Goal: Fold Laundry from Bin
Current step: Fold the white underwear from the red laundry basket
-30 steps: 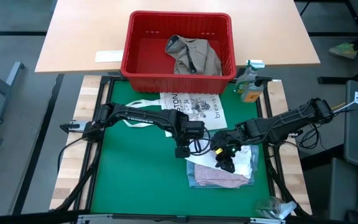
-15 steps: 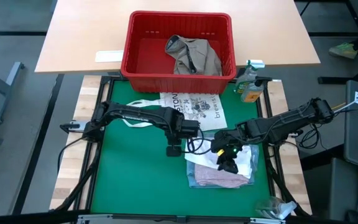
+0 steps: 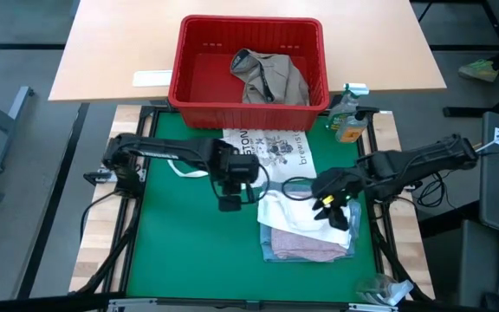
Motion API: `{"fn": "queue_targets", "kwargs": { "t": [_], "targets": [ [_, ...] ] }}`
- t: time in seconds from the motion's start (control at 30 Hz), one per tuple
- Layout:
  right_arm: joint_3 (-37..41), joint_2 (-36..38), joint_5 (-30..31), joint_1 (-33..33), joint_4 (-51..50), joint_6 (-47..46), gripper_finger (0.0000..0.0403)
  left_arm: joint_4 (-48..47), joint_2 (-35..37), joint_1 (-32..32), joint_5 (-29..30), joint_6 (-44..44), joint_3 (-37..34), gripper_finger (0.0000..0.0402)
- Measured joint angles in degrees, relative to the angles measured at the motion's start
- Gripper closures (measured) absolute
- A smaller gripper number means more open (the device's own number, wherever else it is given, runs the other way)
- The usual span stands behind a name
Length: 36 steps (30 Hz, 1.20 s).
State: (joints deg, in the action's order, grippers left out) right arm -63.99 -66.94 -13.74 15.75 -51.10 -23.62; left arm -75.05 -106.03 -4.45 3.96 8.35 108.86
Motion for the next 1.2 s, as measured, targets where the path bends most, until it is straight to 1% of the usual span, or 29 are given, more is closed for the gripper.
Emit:
{"fn": "queue_targets", "kwargs": {
  "t": [0.1, 0.2, 0.27, 0.37, 0.47, 0.57, 0.67, 0.73, 0.93, 1.03, 1.2],
  "targets": [
    [-0.02, 2.12, 2.62, 0.0, -3.8, -0.02, 0.0246, 2.04, 5.01, 0.53, 0.49, 2.6, -8.04, 0.0327],
    [-0.02, 3.64, 4.76, 0.0, -6.58, -0.02, 0.0246, 10.47, 12.57, 1.34, 1.0, 6.33, -19.83, 0.0327],
    [0.0, 4.68, 6.15, 0.0, -7.85, 0.0, 0.0246, 18.91, 17.68, 1.89, 0.93, 9.81, -28.64, 0.0327],
    [-0.02, 5.57, 7.71, 0.0, -7.85, -0.01, 0.0246, 35.52, 23.83, 2.18, 0.9, 16.82, -41.48, 0.0327],
    [-0.02, 5.69, 8.74, -0.02, -7.34, 0.12, 0.0246, 51.72, 26.29, 2.09, 0.89, 23.44, -51.19, 0.0327],
    [-0.02, 5.56, 8.81, -0.02, -7.29, 0.33, 0.0246, 64.34, 26.39, 1.81, 0.9, 27.25, -57.77, 0.0327],
    [-0.02, 5.18, 8.81, -0.02, -7.23, 0.33, 0.0246, 72.17, 25.28, 1.81, 0.87, 27.12, -62.09, 0.0327],
    [-0.02, 5.06, 8.81, -0.02, -7.28, 0.33, 0.0246, 75.21, 24.38, 1.81, 0.84, 27.11, -63.77, 0.0327],
    [0.0, 4.88, 8.83, -0.02, -7.4, 0.33, 0.0246, 81.29, 20.39, 1.16, -2.16, 27.51, -64.94, 0.0321],
    [-0.02, 4.9, 8.81, -0.02, -7.39, 0.35, 0.0246, 85.73, 17.71, 0.23, -2.4, 27.58, -64.92, 0.03],
    [-0.02, 4.9, 8.77, -0.02, -7.4, 0.35, 0.0246, 93.14, 12.58, -0.99, -2.17, 27.6, -64.92, 0.0248]
  ]
}}
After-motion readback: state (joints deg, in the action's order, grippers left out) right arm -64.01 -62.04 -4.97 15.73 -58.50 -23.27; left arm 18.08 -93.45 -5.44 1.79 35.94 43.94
